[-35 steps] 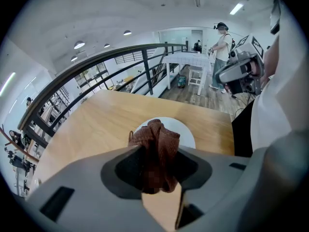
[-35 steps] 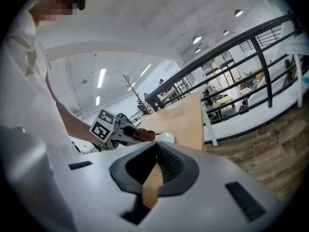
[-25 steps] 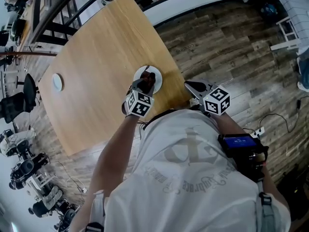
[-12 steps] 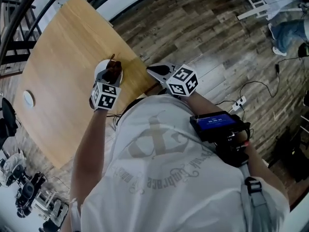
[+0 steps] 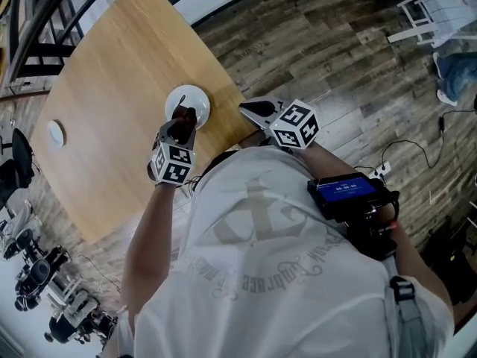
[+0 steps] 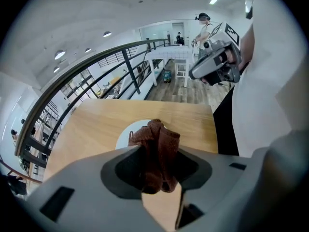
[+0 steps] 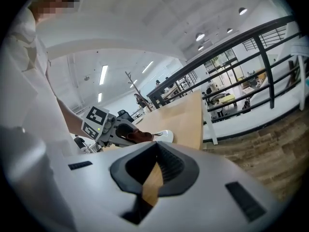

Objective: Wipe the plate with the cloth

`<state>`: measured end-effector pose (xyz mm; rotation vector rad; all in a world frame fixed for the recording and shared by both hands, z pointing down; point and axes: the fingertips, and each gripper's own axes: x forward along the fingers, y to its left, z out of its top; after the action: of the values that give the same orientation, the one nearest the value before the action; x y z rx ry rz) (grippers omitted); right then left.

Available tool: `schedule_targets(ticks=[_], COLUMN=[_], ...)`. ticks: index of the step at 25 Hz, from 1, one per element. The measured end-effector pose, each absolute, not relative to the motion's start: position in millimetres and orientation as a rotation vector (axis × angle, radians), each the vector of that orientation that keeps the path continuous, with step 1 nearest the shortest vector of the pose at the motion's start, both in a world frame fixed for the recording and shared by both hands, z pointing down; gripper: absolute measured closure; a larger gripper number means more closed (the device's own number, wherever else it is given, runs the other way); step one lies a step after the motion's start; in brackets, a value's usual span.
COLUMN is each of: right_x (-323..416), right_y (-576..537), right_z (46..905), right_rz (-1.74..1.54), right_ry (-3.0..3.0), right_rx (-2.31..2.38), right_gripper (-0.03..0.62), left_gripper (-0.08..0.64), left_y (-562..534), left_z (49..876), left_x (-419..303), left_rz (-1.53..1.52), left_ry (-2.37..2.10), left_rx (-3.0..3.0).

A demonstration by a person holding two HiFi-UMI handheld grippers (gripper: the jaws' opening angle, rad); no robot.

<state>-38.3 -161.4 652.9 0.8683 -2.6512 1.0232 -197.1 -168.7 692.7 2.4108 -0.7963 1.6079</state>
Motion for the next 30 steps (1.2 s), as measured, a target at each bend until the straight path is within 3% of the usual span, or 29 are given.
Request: schedule_targets(ticks=[7, 19, 30], right_x=[-46.5, -43.3, -92.3], right_y=[-167.3, -181.4, -202.7], right_z=[648.5, 620.7, 574.5], right_rz=[1.008, 0.941, 0.748], right_ry=[-2.658, -2.751, -2.849], right_rx=[0.829, 0.765, 0.559], right_gripper=[0.580, 0.578, 0.580], left_gripper=[0.391, 0.391, 0.391], left_y=[-173.5, -195.5, -159.2], left_z=[691.1, 641.4, 616.3], left_x=[-170.8, -122.2, -226.9], left_rz=[1.546, 0.931, 0.572], left_ry=[-0.749, -0.970, -1.357], left_rx=[2.439, 2.446, 2.224])
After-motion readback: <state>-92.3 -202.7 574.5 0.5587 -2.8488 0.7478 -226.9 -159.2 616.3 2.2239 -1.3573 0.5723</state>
